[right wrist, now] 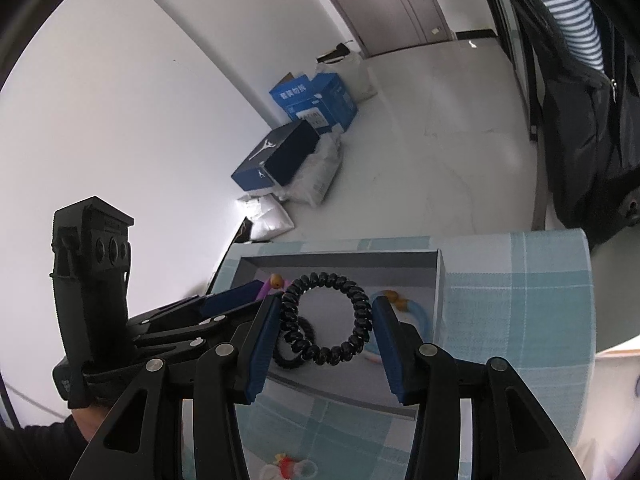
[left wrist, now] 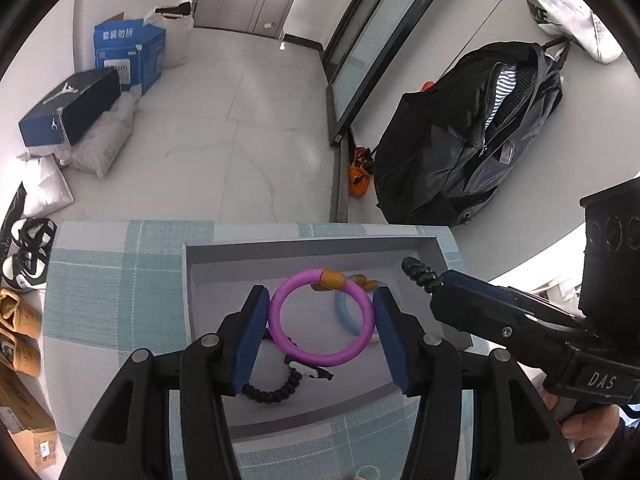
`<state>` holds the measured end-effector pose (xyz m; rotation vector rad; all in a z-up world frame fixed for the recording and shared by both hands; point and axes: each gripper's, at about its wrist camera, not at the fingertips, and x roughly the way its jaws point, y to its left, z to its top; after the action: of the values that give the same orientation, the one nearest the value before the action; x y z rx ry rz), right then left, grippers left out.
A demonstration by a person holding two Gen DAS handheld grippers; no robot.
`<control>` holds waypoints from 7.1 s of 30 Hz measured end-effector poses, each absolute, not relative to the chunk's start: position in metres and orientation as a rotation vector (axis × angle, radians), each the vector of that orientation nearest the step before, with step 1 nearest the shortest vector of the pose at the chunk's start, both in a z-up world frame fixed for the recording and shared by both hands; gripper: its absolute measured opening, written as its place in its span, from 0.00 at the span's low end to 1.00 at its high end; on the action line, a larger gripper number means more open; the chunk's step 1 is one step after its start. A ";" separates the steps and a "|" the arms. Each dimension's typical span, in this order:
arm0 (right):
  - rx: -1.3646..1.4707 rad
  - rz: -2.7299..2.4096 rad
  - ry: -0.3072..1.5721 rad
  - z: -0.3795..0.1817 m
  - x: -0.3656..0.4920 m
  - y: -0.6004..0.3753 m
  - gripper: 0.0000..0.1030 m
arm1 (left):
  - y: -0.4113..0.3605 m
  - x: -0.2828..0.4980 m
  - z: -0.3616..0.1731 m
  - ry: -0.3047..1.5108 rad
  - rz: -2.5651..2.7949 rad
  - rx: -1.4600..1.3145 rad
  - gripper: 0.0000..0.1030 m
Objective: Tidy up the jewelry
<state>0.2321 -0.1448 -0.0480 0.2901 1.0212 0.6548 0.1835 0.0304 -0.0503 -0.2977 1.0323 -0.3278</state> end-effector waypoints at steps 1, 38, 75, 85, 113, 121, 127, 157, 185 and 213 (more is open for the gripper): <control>0.288 0.655 1.022 -0.048 0.233 -0.144 0.46 | 0.031 0.184 -0.051 1.036 -0.330 -0.304 0.47; 0.300 0.583 0.880 -0.003 0.182 -0.176 0.83 | 0.026 0.126 0.001 0.862 -0.114 -0.104 0.71; 0.031 0.590 1.052 -0.099 0.032 -0.160 0.97 | 0.017 0.006 -0.084 1.085 -0.054 -0.218 0.81; -0.067 0.593 1.074 -0.111 0.028 -0.140 0.83 | 0.015 -0.003 -0.087 1.105 -0.068 -0.194 0.81; -0.223 0.550 1.009 -0.108 0.019 -0.133 0.39 | 0.020 -0.003 -0.092 1.117 -0.041 -0.177 0.81; -0.068 0.507 1.006 -0.097 0.030 -0.165 0.39 | -0.005 -0.005 -0.086 1.088 -0.132 -0.149 0.81; -0.003 0.449 1.010 -0.095 0.038 -0.188 0.39 | -0.029 0.001 -0.073 1.012 -0.186 -0.049 0.81; 0.147 0.441 1.021 -0.095 0.049 -0.215 0.40 | -0.048 0.002 -0.071 1.020 -0.275 0.047 0.13; 0.189 0.567 0.949 -0.025 0.170 -0.180 0.40 | 0.007 0.127 -0.013 0.966 -0.267 -0.217 0.13; 0.158 0.617 1.038 -0.057 0.245 -0.125 0.40 | 0.028 0.192 -0.052 1.086 -0.316 -0.305 0.13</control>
<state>0.2449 -0.1253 -0.0571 0.1583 1.0376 0.6172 0.1915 0.0283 -0.0517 -0.3051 1.0864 -0.3163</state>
